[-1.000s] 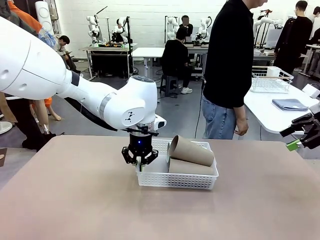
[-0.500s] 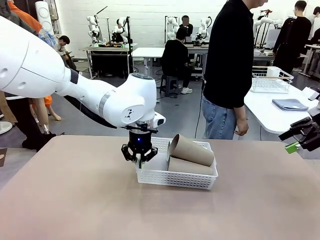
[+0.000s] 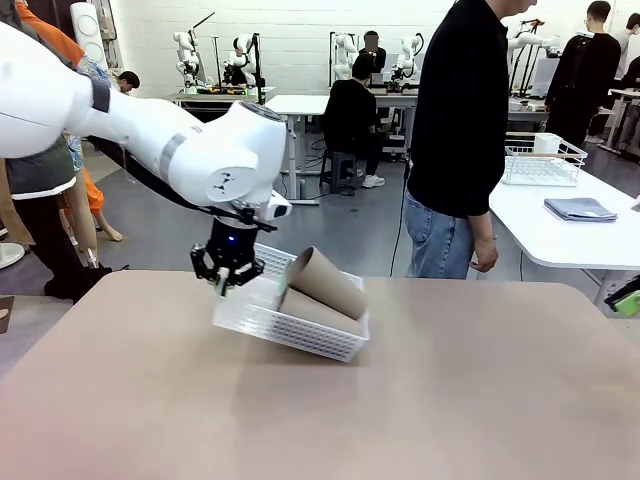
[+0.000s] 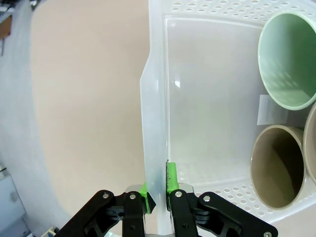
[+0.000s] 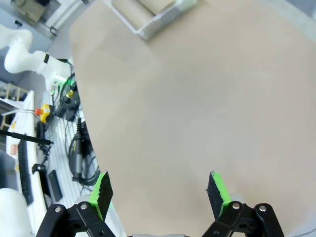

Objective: Clean and organize the cups into the basket.
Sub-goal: Move the Organizing basket back to the left side of the table.

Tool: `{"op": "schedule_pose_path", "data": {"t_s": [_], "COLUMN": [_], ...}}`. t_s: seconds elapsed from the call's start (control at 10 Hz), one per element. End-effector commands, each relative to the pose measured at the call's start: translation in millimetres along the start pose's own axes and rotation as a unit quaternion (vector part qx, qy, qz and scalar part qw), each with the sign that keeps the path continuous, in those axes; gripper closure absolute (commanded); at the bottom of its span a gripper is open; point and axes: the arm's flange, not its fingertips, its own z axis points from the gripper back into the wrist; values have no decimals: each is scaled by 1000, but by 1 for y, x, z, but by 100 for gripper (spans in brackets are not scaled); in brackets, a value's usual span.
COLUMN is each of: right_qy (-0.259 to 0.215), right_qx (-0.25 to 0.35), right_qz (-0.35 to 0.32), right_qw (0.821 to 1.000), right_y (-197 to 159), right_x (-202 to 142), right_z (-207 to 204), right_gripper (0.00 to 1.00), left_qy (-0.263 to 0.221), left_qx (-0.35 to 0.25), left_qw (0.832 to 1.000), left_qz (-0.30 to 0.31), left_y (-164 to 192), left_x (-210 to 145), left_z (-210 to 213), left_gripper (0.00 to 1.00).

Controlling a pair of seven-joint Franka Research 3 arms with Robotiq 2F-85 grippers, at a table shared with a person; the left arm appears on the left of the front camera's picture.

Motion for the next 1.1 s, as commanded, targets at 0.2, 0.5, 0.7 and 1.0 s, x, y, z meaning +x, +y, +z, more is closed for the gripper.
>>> {"op": "schedule_pose_path", "data": {"t_s": [0.2, 0.5, 0.7, 1.0], "right_qy": [-5, -9, -133, -245], "right_qx": [2, 6, 133, 155], "right_qz": [-22, -37, -94, -182], "right_qw": [1000, 999, 978, 939], "right_y": [-2, -3, -19, -35], "right_x": [-7, -11, -29, -81], "right_z": [13, 22, 42, 85], "right_gripper": [0, 0, 0, 0], "left_qy": [5, 10, 32, 11], "left_qx": [6, 10, -22, -2], "left_qw": [1000, 1000, 999, 1000], "left_qz": [13, 21, 28, 14], "left_y": [17, 28, 53, 79], "left_x": [5, 8, 22, 22], "left_z": [0, -4, 0, -1], "left_gripper": [94, 94, 94, 94]}}
